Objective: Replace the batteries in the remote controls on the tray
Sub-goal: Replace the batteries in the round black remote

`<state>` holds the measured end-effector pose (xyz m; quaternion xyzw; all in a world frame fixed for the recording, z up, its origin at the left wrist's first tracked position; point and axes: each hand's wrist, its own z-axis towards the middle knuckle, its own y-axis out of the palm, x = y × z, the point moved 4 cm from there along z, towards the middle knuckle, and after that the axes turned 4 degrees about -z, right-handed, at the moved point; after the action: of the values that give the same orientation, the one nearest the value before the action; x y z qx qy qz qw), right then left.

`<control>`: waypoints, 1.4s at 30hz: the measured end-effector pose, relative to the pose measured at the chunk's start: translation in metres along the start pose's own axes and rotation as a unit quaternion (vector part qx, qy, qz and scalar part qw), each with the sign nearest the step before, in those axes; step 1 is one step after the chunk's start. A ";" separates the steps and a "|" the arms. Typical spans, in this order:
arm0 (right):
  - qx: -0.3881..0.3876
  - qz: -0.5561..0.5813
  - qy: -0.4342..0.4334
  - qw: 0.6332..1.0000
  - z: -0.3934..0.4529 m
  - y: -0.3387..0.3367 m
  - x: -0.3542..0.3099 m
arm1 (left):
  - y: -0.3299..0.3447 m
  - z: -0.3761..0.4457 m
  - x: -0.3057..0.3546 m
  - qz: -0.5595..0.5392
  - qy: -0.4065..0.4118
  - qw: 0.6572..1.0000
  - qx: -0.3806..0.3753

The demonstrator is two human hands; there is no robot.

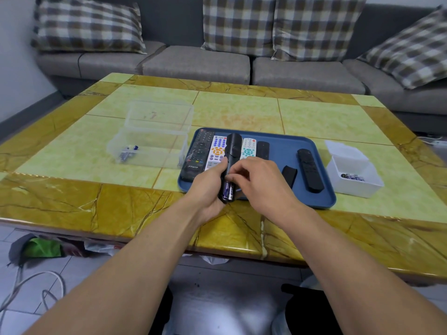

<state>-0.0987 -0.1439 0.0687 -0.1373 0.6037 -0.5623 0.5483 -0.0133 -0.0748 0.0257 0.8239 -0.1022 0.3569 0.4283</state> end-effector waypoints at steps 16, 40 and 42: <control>0.036 0.300 0.155 0.941 -0.008 -0.003 0.003 | -0.001 0.009 0.001 0.011 -0.004 1.000 0.028; -0.055 0.011 -0.056 0.997 -0.007 0.006 0.002 | -0.003 0.005 0.006 0.033 -0.057 0.998 0.006; -0.063 0.000 -0.057 0.996 -0.006 0.004 0.003 | -0.002 0.004 0.006 0.036 -0.061 0.997 0.001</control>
<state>-0.1028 -0.1412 0.0624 -0.2031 0.6058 -0.5144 0.5719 -0.0062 -0.0762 0.0266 0.8404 -0.1577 0.3211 0.4071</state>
